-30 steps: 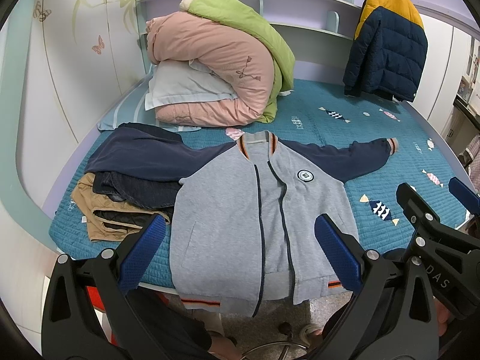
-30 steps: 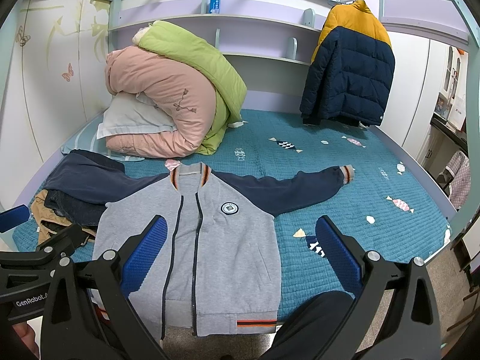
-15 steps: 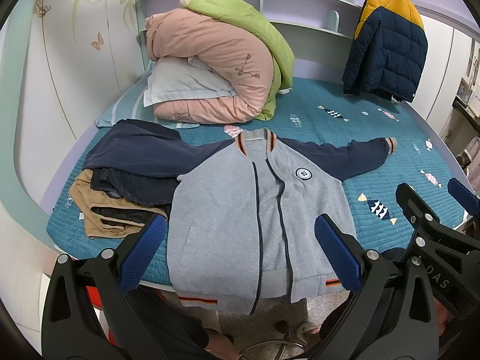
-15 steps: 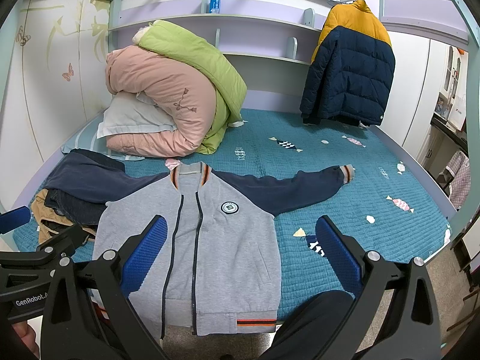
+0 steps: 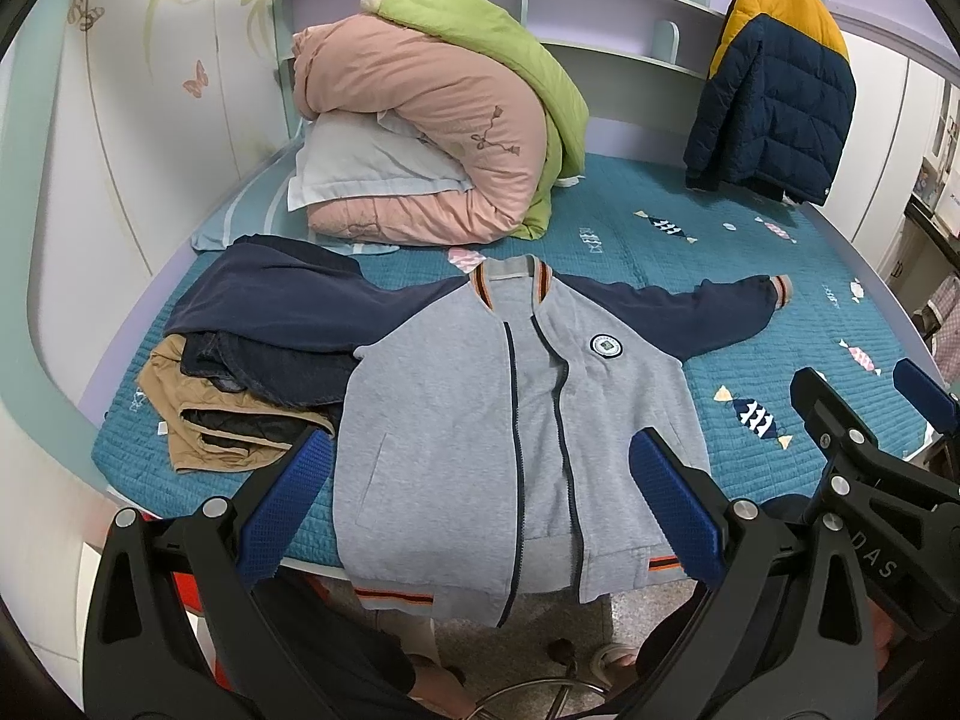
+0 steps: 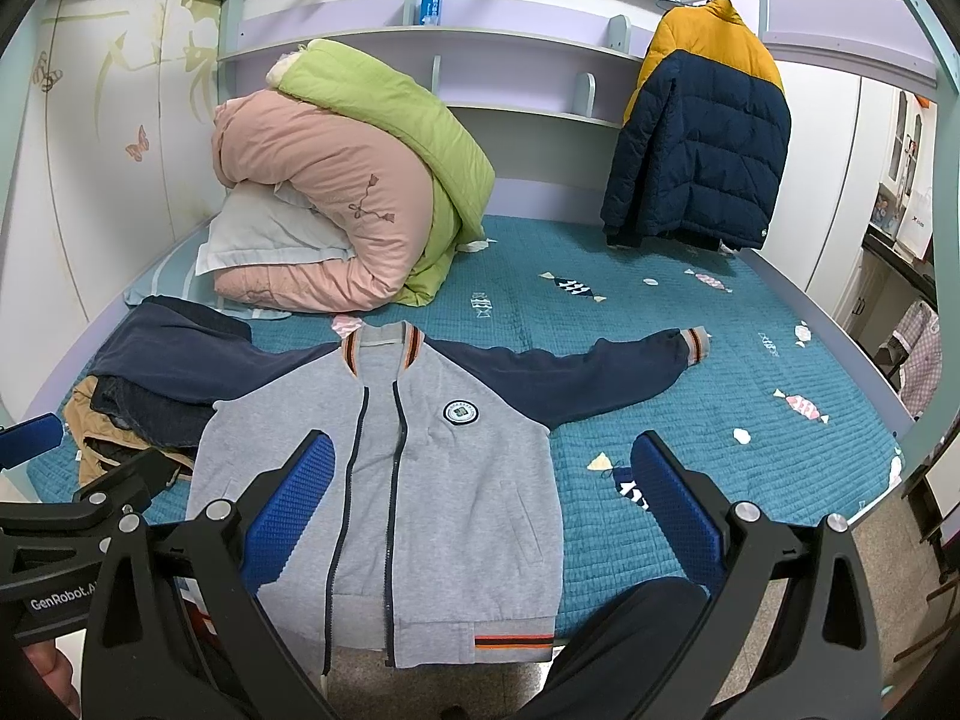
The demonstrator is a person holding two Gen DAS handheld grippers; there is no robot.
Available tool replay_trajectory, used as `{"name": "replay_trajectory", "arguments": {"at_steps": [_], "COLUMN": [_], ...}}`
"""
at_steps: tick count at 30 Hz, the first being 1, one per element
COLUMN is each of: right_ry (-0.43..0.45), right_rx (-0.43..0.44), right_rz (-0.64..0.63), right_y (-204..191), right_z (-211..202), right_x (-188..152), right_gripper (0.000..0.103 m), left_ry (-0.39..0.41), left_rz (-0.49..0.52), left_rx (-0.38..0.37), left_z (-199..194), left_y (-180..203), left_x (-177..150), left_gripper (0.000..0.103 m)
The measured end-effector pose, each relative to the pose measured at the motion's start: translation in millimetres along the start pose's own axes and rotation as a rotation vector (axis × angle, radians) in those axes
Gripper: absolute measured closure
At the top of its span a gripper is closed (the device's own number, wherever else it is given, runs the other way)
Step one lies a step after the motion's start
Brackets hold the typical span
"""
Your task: Fold large clothes
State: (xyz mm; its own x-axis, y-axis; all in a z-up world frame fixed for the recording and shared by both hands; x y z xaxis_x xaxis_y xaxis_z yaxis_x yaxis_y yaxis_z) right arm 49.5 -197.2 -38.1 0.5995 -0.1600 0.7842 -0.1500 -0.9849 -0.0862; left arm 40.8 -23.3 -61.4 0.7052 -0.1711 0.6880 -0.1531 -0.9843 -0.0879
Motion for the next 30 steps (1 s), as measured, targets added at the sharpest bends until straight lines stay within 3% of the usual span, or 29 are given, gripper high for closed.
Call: {"name": "replay_trajectory", "arguments": {"at_steps": [13,22,30], "right_ry": [0.009,0.039,0.042], "right_rx": [-0.001,-0.002,0.074], "right_rz": [0.001,0.001,0.003], "right_y": [-1,2,-4], "right_z": [-4,-32,-46], "right_x": [-2,-5,-13], "right_gripper": [0.007,0.007,0.007], "left_ry": [0.001,0.017,0.008], "left_rz": [-0.002,-0.022,-0.073], "left_rx": [-0.003,-0.022,-0.006], "left_z": [-1,-20,-32], "left_y": [1,-5,-18], "left_x": [1,-3,-18], "left_gripper": [0.004,0.004,0.004]}}
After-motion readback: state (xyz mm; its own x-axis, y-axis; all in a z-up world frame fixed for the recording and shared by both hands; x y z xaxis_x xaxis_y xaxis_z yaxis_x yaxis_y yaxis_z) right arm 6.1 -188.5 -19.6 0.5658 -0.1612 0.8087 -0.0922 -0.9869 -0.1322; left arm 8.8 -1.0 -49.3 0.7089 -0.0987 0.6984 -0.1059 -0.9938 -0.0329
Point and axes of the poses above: each gripper's, at about its wrist camera, not at the fingertips, and z roughly the way its jaws point, y to its right, x to its top, the point moved 8 cm from there along z, roughly the way its jaws point, and after that the axes turned 8 degrees about z, right-handed, at the moved point
